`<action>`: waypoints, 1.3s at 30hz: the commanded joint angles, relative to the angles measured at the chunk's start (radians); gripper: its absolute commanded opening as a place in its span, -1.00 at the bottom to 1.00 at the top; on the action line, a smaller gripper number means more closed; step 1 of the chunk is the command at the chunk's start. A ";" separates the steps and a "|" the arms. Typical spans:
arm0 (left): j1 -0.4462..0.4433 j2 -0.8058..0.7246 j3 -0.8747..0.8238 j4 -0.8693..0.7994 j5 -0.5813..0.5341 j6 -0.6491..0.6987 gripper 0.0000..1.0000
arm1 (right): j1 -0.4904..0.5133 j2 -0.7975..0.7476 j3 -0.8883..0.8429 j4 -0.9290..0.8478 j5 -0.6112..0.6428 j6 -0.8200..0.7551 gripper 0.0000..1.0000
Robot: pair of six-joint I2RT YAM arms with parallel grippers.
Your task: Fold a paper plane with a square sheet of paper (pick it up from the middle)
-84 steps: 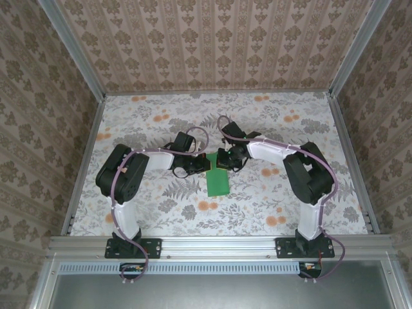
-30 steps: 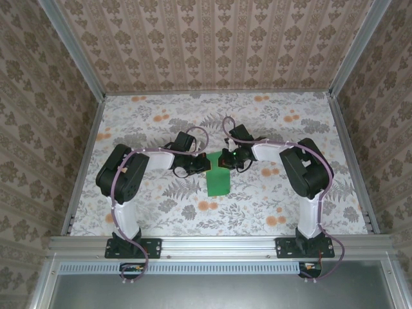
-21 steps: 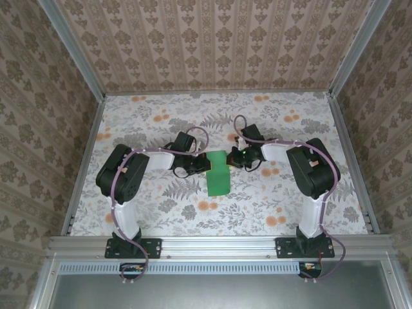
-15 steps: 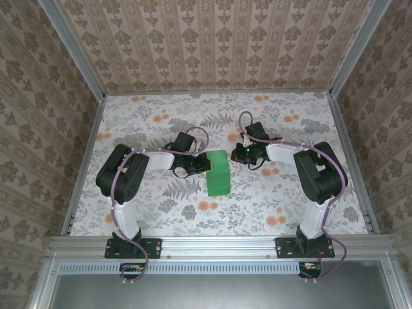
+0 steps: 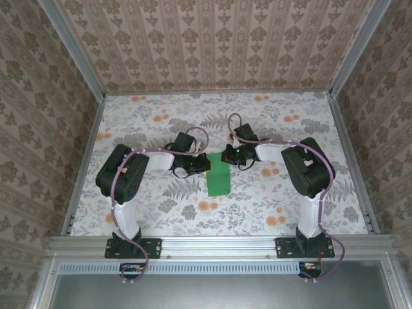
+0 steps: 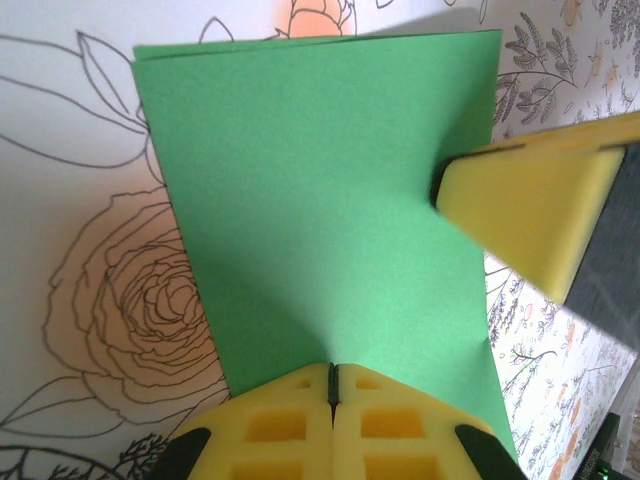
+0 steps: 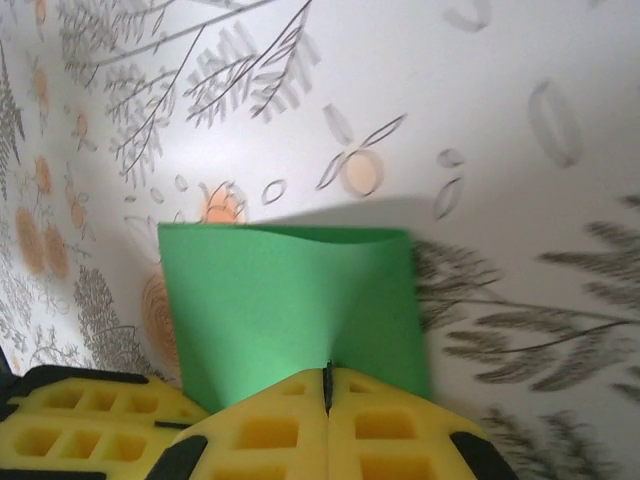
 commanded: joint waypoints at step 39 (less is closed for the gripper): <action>-0.003 0.114 -0.101 -0.215 -0.187 0.027 -1.00 | -0.081 -0.124 -0.038 0.060 0.026 0.082 -1.00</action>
